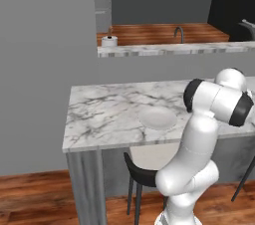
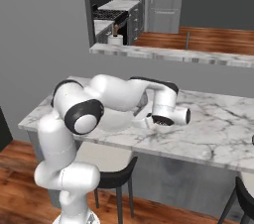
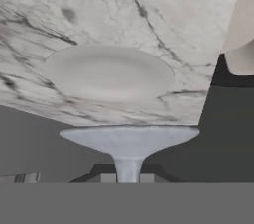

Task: Retrieve the wine glasses from the counter and place one next to each plate.

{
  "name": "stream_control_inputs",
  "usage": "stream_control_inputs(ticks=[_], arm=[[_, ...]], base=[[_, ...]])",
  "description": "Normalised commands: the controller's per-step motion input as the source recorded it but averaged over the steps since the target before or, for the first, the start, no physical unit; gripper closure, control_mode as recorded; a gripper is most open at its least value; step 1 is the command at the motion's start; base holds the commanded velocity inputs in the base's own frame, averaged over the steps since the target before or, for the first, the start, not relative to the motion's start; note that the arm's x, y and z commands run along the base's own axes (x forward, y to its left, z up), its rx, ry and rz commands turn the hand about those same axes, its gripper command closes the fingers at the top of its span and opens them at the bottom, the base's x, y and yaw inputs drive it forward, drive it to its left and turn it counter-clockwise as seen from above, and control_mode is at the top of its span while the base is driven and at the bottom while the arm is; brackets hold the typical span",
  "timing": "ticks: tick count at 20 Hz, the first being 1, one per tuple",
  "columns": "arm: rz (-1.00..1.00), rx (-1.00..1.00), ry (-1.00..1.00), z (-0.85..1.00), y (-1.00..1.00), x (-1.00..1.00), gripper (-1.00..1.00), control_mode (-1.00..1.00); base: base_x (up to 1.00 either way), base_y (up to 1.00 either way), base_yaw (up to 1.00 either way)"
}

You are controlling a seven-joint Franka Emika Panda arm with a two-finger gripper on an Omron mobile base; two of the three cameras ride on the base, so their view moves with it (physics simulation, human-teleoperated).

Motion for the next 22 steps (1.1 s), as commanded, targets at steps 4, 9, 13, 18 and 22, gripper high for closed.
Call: stream_control_inputs(ticks=[4, 9, 13, 18, 22], arm=[[0.14, -0.06, -0.02, -0.09, 0.00, 0.00, 1.00, -1.00], [0.09, -0.03, 0.00, -0.19, 0.00, 0.09, 1.00, -1.00], [0.02, -0.05, 0.00, -0.16, 0.00, 0.18, 1.00, -1.00], [0.00, -0.05, 0.00, -0.14, 0.06, 0.24, 1.00, -1.00], [0.00, -0.01, 0.01, -0.12, 0.02, 0.34, 1.00, -1.00]], base=[[0.00, 0.00, 0.00], [0.00, 0.00, 0.00], [0.00, 0.00, 0.00], [0.00, 0.00, 0.00], [0.00, 0.00, 0.00]])
